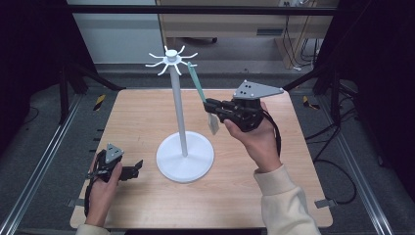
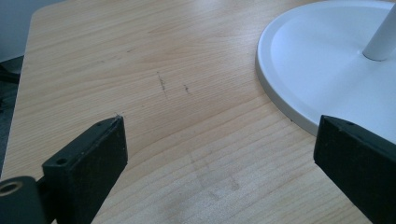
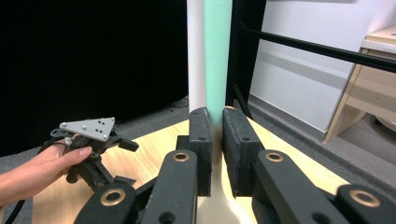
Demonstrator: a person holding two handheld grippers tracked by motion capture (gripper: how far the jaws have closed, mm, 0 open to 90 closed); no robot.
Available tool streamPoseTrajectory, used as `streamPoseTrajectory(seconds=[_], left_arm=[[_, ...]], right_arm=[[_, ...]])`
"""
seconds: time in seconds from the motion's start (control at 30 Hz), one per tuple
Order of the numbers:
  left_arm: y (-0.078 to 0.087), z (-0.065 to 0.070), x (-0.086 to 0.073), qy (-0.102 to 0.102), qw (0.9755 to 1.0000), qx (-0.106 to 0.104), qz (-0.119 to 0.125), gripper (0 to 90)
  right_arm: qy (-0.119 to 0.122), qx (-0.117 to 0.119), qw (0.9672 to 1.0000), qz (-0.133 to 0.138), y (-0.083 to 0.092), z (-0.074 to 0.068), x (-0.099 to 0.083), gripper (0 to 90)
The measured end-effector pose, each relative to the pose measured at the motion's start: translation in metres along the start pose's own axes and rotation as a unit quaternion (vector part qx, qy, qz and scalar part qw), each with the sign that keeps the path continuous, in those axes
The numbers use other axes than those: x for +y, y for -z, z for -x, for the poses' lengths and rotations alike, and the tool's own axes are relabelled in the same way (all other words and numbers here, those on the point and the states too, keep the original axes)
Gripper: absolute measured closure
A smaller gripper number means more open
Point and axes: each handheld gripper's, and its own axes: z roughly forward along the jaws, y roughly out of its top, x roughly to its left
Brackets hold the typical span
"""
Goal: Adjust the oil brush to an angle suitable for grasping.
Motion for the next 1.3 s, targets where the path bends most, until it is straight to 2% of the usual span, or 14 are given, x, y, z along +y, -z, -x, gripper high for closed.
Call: streamPoseTrajectory(seconds=[0.23, 0.33, 0.93, 1.3], left_arm=[[0.0, 0.0, 0.0, -0.001, 1.0, 0.0, -0.001, 2.4], [0.0, 0.0, 0.0, -0.002, 1.0, 0.0, -0.001, 2.4], [-0.001, 0.001, 0.0, -0.001, 1.0, -0.001, -0.003, 2.4], [-0.001, 0.001, 0.0, -0.002, 1.0, -0.002, -0.004, 2.4]], right_arm=[[0.001, 0.0, 1.0, 0.001, -0.002, -0.001, 0.0, 82.3], [0.001, -0.008, 1.0, 0.002, -0.003, -0.003, -0.001, 82.3], [0.003, -0.021, 0.9998, 0.002, -0.014, -0.008, -0.002, 82.1], [0.0, -0.018, 0.9998, 0.005, -0.019, -0.007, -0.003, 82.0]])
